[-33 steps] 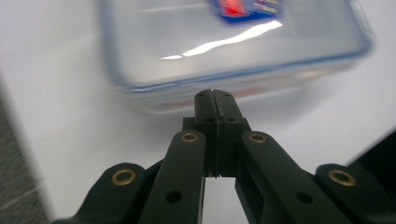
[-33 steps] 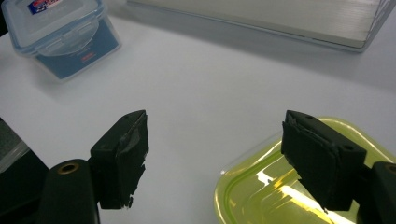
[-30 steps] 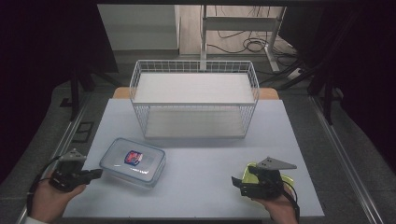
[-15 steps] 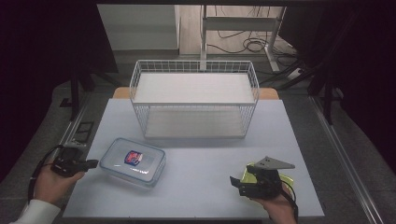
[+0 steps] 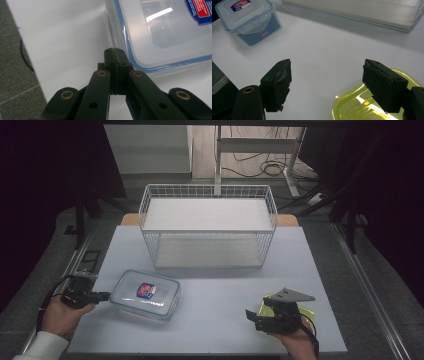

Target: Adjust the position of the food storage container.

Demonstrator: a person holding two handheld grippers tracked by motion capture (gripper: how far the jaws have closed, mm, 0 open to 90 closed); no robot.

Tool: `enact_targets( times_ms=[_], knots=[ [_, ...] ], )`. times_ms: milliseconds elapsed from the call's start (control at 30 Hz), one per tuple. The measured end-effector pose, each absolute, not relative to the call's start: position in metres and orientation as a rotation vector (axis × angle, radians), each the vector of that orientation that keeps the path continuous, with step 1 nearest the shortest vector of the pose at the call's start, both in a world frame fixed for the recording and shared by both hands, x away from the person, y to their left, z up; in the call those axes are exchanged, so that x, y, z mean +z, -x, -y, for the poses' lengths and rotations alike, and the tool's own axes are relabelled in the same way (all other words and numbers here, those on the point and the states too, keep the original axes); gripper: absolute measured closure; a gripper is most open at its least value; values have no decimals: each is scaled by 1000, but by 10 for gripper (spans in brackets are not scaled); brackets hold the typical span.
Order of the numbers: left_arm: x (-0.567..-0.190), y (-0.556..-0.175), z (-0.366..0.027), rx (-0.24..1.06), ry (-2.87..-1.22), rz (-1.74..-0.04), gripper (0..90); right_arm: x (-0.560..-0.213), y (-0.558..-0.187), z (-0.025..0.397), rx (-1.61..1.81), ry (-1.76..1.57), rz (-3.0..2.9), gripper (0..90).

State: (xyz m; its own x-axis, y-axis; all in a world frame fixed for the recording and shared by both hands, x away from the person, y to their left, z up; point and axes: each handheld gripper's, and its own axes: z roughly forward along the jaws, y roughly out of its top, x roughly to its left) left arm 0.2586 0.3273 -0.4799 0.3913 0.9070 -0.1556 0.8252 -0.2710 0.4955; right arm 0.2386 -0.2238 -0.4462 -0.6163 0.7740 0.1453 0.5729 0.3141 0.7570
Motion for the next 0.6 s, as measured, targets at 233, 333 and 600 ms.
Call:
enact_targets(
  times_ms=[233,333,600],
  knots=[
    [-480,-253,-314,187,-2170,-1433,900,-446,-239,222,1191,-1219,-2344,232],
    [-480,-251,-308,174,-2173,-1413,900,-446,-239,223,1192,-1222,-2344,232],
    [-481,-248,-294,152,-2182,-1373,900,-445,-239,223,1195,-1222,-2338,232]
  ],
)
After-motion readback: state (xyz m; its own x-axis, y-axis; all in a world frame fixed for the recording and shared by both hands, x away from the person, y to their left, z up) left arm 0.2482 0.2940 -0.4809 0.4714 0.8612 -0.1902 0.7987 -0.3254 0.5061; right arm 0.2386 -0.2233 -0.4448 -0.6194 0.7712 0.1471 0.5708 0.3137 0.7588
